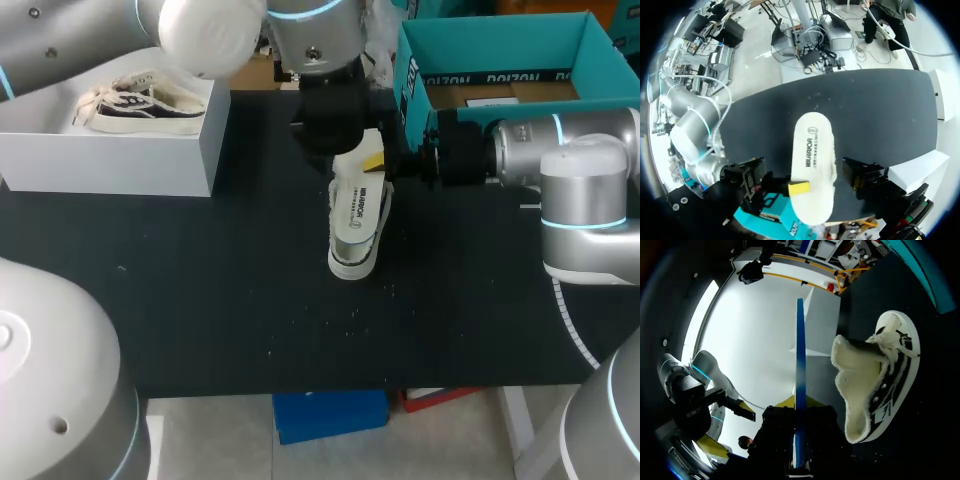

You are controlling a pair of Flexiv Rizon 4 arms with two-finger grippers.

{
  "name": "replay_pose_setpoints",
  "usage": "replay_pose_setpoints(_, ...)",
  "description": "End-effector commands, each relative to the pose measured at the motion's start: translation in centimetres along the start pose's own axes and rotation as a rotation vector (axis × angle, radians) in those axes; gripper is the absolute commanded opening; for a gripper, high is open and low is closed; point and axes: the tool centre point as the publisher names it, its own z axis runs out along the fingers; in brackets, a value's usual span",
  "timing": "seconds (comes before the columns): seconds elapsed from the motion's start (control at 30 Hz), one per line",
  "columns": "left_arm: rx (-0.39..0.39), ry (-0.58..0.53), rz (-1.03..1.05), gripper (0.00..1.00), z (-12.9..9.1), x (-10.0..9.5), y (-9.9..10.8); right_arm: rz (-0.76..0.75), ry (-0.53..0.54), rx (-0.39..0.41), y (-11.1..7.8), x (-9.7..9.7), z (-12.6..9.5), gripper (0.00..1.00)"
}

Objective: Take the shoe out of the shoebox, open the shoe tongue, remove and reinsert the insole, then place the shoe into the shoebox

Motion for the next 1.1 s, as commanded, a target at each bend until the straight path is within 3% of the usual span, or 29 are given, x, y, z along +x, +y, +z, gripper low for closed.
replay_pose_setpoints(0.03, -0.094, -0.095, 0.02, 1.0, 0.1, 1.0, -1.6, 0.001, -0.003, -0.001, 0.0, 0.0, 0.1, 0.0)
replay_pose_setpoints(0.4, -0.133, -0.601, 0.035, 1.0, -1.2, 3.4, -2.7, 0.001, -0.003, -0.001, 0.0, 0.0, 0.1, 0.0)
replay_pose_setpoints(1.07, -0.133, -0.601, 0.035, 1.0, -1.2, 3.4, -2.7, 0.001, -0.003, -0.001, 0.0, 0.0, 0.1, 0.0)
replay_pose_setpoints(1.1, -0.123, -0.698, 0.015, 1.0, -1.3, 3.1, -2.7, 0.001, -0.003, -0.001, 0.0, 0.0, 0.1, 0.0)
